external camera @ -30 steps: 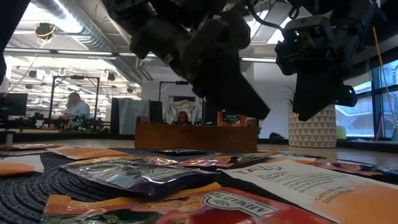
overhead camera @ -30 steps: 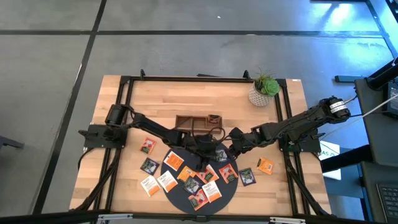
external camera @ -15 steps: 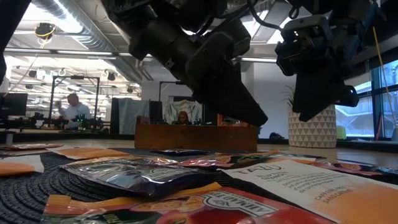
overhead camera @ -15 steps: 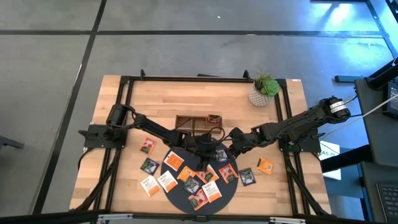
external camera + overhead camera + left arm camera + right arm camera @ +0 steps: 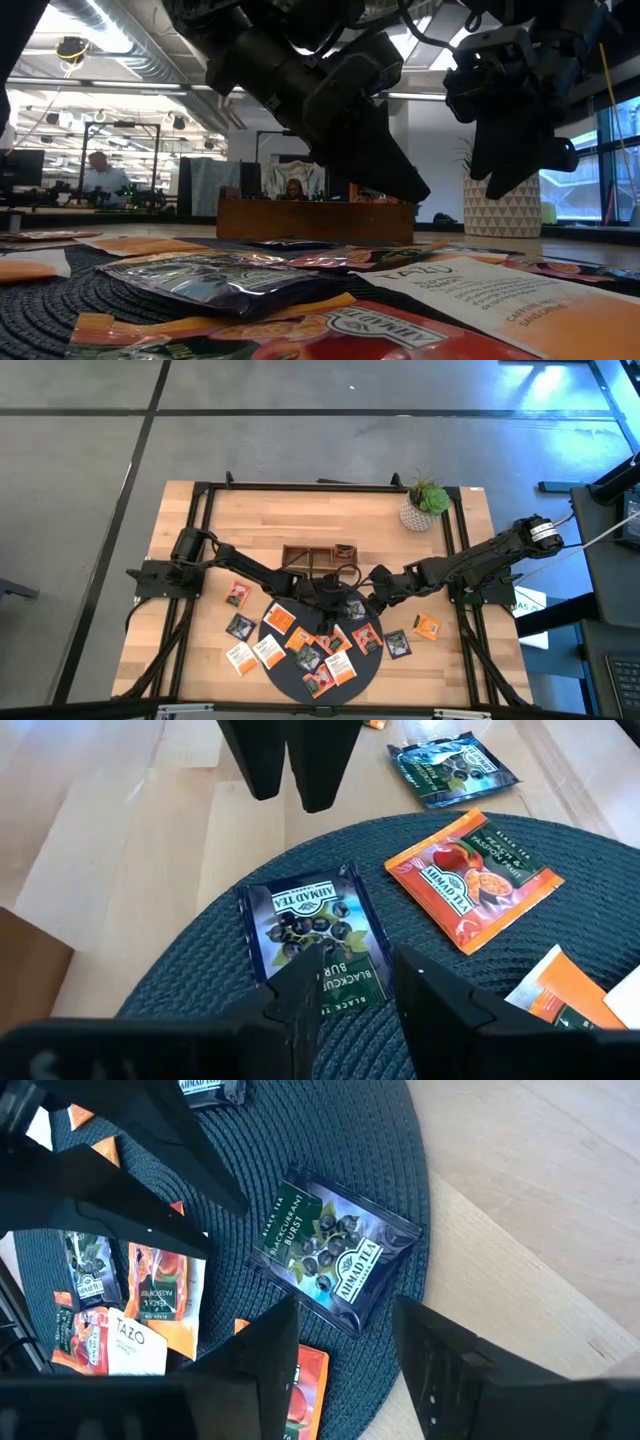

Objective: Pick & Place Tea
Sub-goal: Put the violet tea bag into the middle of the wooden organizer

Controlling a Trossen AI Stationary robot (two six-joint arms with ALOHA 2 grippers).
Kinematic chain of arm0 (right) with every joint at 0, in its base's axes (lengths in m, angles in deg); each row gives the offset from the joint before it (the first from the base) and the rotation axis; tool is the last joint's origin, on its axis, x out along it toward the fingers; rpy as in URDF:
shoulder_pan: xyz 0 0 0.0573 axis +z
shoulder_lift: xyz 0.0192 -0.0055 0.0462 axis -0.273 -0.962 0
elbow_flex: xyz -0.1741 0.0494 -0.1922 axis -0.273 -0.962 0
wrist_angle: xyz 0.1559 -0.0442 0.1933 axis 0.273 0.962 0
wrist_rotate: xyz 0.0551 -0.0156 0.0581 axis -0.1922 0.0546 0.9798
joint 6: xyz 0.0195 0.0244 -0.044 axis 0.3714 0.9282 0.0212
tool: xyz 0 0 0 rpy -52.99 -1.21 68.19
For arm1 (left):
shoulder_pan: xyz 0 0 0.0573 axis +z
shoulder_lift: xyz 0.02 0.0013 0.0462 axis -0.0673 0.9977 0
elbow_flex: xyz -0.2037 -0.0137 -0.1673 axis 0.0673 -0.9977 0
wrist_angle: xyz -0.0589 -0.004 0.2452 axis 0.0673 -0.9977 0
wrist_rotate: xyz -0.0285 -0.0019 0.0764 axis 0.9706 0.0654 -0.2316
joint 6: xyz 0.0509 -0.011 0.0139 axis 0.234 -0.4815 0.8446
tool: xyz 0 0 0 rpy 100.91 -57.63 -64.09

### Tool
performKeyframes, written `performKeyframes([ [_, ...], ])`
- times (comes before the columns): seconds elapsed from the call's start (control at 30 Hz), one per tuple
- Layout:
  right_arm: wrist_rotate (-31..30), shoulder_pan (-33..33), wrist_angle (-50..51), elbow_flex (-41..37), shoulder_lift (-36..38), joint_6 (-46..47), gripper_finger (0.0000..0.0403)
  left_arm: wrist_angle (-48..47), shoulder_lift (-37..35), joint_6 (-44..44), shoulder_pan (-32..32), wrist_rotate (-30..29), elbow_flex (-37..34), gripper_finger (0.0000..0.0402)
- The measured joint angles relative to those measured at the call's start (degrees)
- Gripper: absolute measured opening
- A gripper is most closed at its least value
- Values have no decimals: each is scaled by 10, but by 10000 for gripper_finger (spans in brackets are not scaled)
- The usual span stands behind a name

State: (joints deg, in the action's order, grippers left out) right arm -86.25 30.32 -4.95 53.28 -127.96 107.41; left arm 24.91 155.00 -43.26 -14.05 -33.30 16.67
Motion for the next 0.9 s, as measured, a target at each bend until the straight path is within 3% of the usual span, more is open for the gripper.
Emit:
performKeyframes([
  [0.33,-4,0,-3,0,0,-1,165,0,37,-3,0,0,0,120],
  [0.9,-32,2,-8,0,0,14,165,0,37,-31,3,-11,0,117],
])
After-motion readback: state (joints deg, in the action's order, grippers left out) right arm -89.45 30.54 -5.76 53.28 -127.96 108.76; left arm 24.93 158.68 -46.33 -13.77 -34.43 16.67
